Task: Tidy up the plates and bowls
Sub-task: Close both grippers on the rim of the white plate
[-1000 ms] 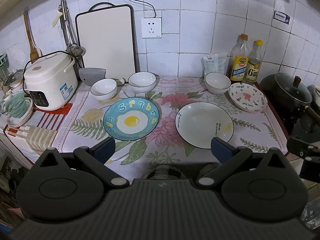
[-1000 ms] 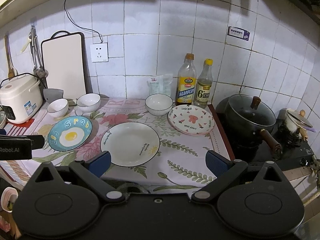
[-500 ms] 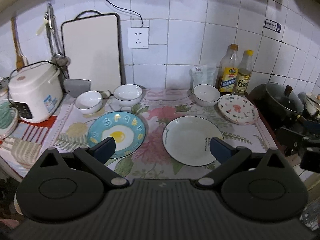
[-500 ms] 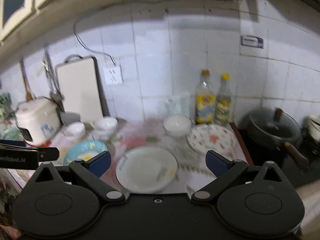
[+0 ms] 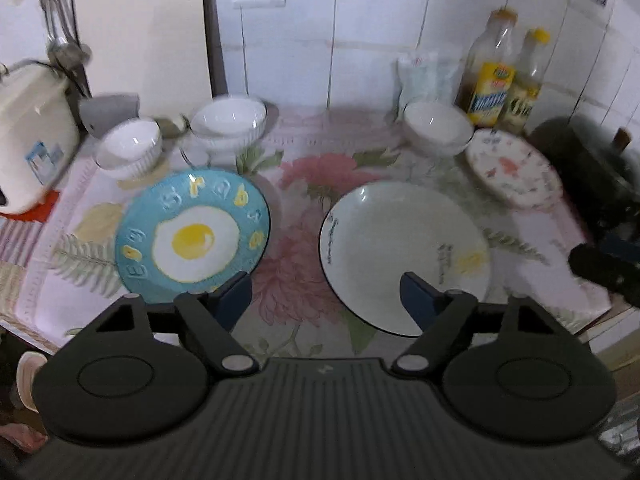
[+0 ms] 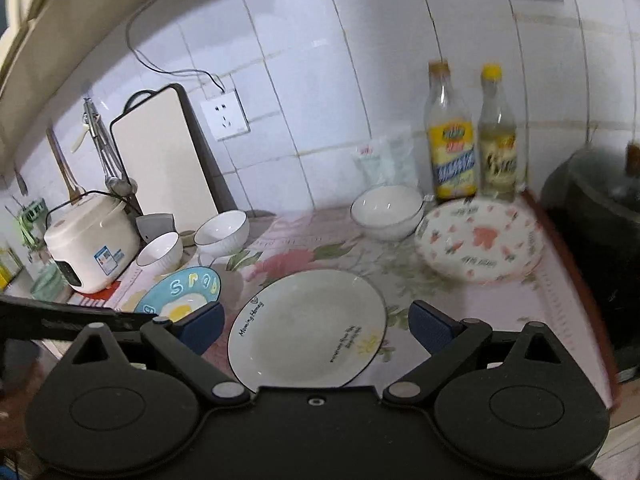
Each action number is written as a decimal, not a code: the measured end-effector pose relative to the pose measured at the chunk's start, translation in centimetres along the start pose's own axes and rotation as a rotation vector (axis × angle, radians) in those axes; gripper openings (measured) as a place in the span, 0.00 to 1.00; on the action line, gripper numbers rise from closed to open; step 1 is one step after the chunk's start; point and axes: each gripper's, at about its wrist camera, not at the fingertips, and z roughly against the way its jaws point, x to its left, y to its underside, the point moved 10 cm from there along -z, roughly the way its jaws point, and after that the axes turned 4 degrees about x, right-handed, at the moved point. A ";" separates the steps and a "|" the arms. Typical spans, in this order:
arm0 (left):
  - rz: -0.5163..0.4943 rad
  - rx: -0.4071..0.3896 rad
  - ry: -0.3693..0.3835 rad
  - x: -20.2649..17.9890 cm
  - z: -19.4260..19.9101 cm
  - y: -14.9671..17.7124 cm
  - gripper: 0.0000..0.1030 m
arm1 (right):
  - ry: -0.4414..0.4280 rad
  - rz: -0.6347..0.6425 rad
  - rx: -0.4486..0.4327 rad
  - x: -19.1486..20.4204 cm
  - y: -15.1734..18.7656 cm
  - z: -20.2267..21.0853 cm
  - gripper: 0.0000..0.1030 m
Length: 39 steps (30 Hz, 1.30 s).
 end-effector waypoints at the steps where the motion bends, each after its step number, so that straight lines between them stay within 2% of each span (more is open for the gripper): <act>1: 0.008 0.031 0.005 0.2 -1.5 0.3 0.72 | -0.006 -0.015 0.007 -0.3 0.2 -1.0 0.96; 5: 0.030 0.111 -0.001 0.9 -5.9 1.1 0.65 | -0.004 -0.056 0.073 -1.8 1.5 -4.7 0.91; 8: 0.020 0.113 -0.003 0.8 -7.7 1.2 0.64 | 0.000 -0.087 0.110 -2.7 2.4 -6.8 0.87; 11: 0.060 0.126 0.030 0.8 -9.2 1.4 0.62 | -0.009 -0.135 0.145 -3.6 3.1 -8.5 0.83; 14: 0.084 0.134 0.036 0.7 -10.4 1.4 0.55 | -0.011 -0.177 0.160 -4.4 3.9 -9.8 0.79; 17: 0.092 0.141 0.023 0.8 -11.3 1.4 0.47 | 0.002 -0.196 0.192 -5.0 4.8 -11.0 0.66; 18: 0.093 0.146 0.021 0.8 -11.5 1.4 0.42 | 0.002 -0.203 0.199 -5.1 5.0 -11.2 0.61; 20: 0.099 0.147 0.044 0.7 -11.7 1.4 0.34 | 0.000 -0.215 0.199 -5.2 5.3 -11.3 0.55; 22: 0.097 0.149 0.058 0.5 -11.7 1.3 0.27 | 0.001 -0.213 0.193 -5.2 5.3 -11.3 0.45; 23: 0.093 0.150 0.061 0.4 -11.8 1.3 0.25 | 0.003 -0.207 0.191 -5.1 5.3 -11.3 0.42; 25: 0.091 0.154 0.062 0.1 -11.9 1.3 0.23 | 0.022 -0.188 0.203 -5.1 5.3 -11.5 0.28; 27: 0.097 0.164 0.067 -0.2 -12.1 1.5 0.23 | 0.044 -0.179 0.211 -5.4 5.3 -11.8 0.23; 33: 0.113 0.160 0.100 -1.0 -12.8 2.0 0.19 | 0.039 -0.207 0.247 -5.6 6.2 -13.1 0.20; 39: 0.046 0.119 0.077 -1.4 -12.3 2.1 0.19 | 0.012 -0.164 0.235 -5.0 6.5 -13.1 0.20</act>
